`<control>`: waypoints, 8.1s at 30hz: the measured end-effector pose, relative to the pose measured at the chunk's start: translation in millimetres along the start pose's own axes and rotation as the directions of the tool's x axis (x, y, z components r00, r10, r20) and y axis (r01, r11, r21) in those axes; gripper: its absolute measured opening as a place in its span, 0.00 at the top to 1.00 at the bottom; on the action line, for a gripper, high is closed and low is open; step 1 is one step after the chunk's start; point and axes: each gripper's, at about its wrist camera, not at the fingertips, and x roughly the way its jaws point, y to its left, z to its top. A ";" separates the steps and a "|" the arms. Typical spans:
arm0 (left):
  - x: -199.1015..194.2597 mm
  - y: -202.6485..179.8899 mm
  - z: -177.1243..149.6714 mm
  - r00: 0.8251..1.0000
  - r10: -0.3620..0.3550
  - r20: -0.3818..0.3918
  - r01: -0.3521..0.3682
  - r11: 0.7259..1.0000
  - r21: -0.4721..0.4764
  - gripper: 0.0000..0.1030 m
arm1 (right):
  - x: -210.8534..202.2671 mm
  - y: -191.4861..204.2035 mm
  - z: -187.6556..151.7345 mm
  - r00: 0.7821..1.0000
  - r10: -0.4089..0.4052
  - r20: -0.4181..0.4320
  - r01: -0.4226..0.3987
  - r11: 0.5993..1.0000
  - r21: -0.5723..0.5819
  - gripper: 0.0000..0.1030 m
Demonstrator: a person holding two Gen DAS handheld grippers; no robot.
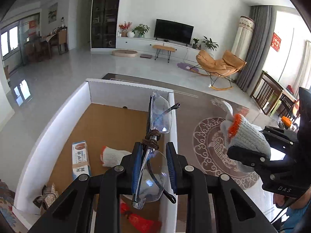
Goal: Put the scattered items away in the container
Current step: 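Carry the sunglasses and glove over the cardboard box and open both grippers, then move both open grippers from the box back over the table, then grasp the pearl claw hair clip with the left gripper, then grasp the clear plastic box with the right gripper while the left holds the clip, then lift the clear box and pearl clip and carry them toward the cardboard box, then lower the clip and clear box into the cardboard box and open both grippers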
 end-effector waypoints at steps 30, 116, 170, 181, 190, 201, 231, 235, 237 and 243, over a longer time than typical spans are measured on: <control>28.4 -88.7 -31.4 0.994 -0.056 -0.092 0.067 0.991 0.113 0.01 | 24.6 -101.2 -154.6 0.963 -0.222 -0.151 0.261 0.903 0.341 0.34; 186.6 -280.1 -118.1 0.980 -0.117 -0.163 0.172 0.907 0.384 0.53 | -85.0 -292.6 -236.7 0.982 -0.167 -0.091 0.180 0.661 0.729 0.31; 170.6 -266.7 -141.1 0.977 -0.053 -0.206 0.117 0.943 0.310 0.00 | -128.9 -223.5 -305.8 0.815 -0.495 -0.300 0.579 0.690 0.435 0.30; 170.0 -268.1 -144.4 0.978 -0.053 -0.203 0.116 0.944 0.310 0.00 | -128.8 -223.5 -305.6 0.815 -0.495 -0.300 0.579 0.690 0.435 0.30; 170.7 -268.4 -144.6 0.978 -0.052 -0.202 0.114 0.944 0.309 0.00 | -128.2 -223.5 -305.3 0.815 -0.496 -0.300 0.580 0.690 0.434 0.30; 170.7 -268.1 -142.3 0.976 -0.051 -0.211 0.116 0.944 0.309 0.00 | -128.2 -224.5 -305.6 0.816 -0.494 -0.299 0.578 0.690 0.436 0.30; -34.9 1.2 -59.4 0.999 0.032 0.043 -0.030 0.999 -0.044 0.58 | -63.9 6.6 -63.7 0.998 -0.034 0.044 0.025 0.980 0.197 0.39; -24.2 87.4 -49.5 0.985 0.174 -0.019 -0.175 0.977 -0.118 0.58 | -11.2 67.4 -5.8 0.997 0.059 0.043 -0.062 0.995 0.082 0.39; -13.8 118.6 -51.0 0.974 0.218 -0.058 -0.224 0.964 -0.142 0.58 | 23.0 92.0 9.0 0.996 0.086 0.006 -0.086 0.995 0.049 0.39; 23.6 161.7 -64.6 0.954 0.242 -0.175 -0.273 0.945 -0.180 0.57 | 120.9 138.9 12.2 0.970 0.162 -0.183 -0.161 0.987 0.019 0.38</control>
